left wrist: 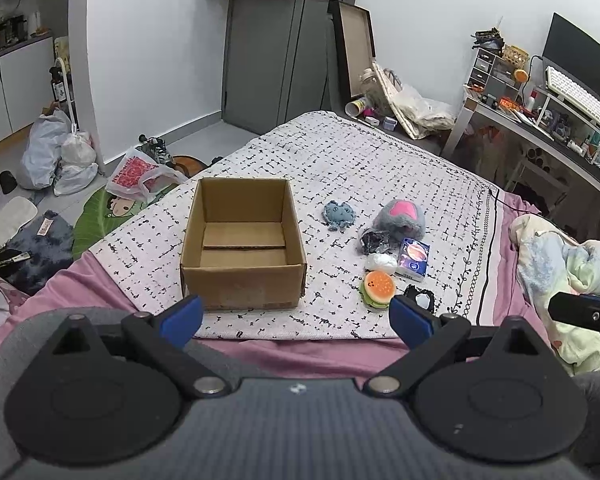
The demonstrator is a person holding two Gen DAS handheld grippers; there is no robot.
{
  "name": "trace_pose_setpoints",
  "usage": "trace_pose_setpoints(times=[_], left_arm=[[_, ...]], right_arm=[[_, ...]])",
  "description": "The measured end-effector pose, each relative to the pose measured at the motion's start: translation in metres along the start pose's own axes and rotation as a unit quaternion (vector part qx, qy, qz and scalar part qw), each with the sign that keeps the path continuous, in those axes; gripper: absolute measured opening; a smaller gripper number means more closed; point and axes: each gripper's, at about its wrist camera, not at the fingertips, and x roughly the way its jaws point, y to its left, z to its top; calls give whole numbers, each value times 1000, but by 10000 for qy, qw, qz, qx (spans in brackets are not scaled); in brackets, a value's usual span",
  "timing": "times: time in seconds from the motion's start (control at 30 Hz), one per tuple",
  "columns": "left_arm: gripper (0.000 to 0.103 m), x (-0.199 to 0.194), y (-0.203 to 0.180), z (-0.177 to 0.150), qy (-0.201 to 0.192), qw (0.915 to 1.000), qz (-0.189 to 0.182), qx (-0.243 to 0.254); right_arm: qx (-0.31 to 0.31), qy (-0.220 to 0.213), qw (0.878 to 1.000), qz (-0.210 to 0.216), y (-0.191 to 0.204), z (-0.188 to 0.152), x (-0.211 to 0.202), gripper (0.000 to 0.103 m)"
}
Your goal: Organize soft objects
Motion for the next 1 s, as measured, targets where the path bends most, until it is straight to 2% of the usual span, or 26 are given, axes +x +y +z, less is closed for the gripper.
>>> trace_pose_setpoints(times=[0.37, 0.77, 1.0], left_arm=[[99, 7, -9, -1, 29, 10000, -49, 34], [99, 37, -23, 0, 332, 9993, -123, 82], [99, 57, -37, 5, 461, 9987, -140, 154]], right_arm=[[-59, 64, 9999, 131, -7, 5, 8, 103], [-131, 365, 9991, 163, -22, 11, 34, 103], [173, 412, 9990, -14, -46, 20, 53, 103]])
